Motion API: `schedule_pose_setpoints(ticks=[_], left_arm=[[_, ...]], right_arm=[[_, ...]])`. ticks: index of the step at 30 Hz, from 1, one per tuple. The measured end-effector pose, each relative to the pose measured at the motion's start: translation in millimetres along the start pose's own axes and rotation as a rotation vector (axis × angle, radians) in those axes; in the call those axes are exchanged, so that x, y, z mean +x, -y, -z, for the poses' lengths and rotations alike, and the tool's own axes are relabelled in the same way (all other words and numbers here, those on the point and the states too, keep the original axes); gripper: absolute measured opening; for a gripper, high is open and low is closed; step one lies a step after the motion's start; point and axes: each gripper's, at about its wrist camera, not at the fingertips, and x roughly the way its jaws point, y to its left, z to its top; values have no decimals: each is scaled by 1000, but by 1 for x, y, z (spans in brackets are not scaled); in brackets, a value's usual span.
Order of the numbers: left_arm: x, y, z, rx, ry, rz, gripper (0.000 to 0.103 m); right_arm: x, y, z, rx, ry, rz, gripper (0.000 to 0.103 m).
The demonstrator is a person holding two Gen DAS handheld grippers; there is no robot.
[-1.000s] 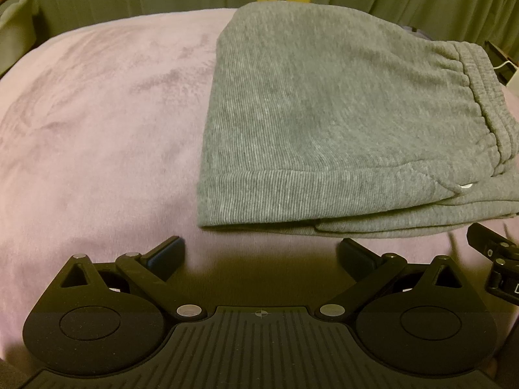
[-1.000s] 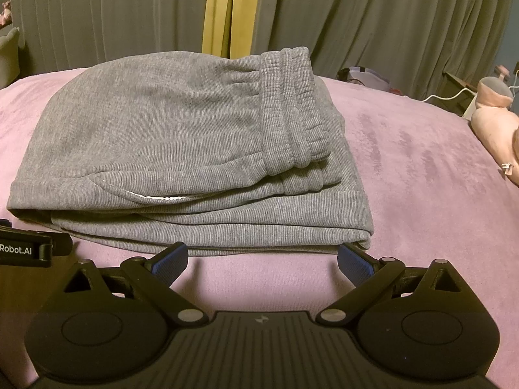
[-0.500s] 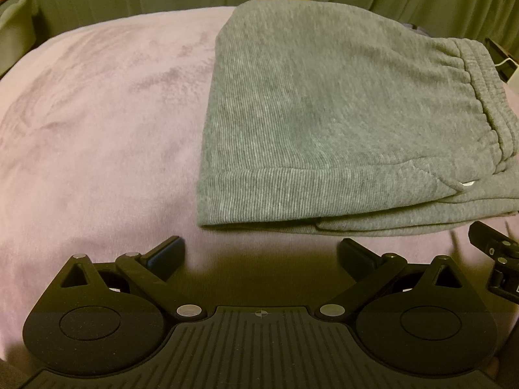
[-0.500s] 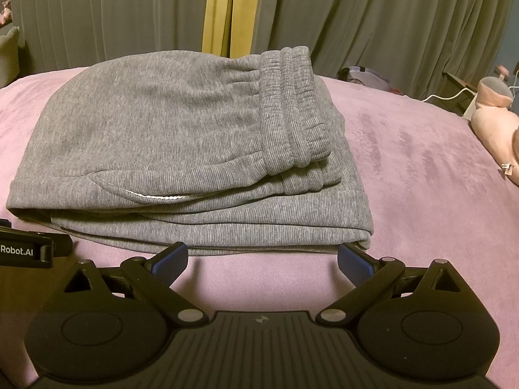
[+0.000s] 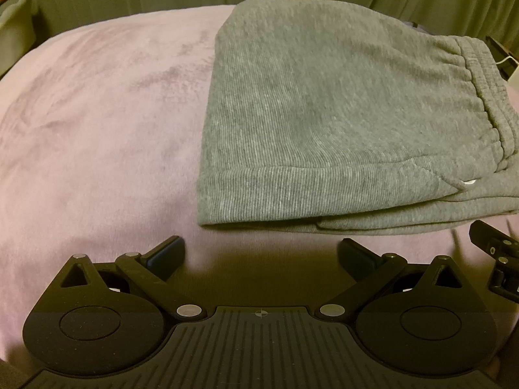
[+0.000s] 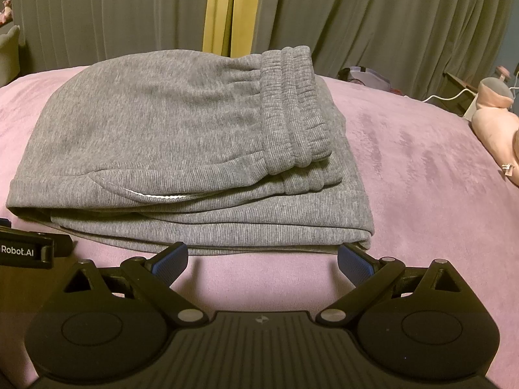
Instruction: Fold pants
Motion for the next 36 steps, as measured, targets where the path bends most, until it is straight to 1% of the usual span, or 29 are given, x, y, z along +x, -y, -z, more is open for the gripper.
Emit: schedule_pose_setpoints(ticks=[13,36], left_arm=[[1,-4,-1,-21,-9,14,103],[5,-3,-3,-13,-20,5,103]], right_arm=[[1,0,1,-8,-2,-1,99],[3,-1,2,-18,-8,0,99]])
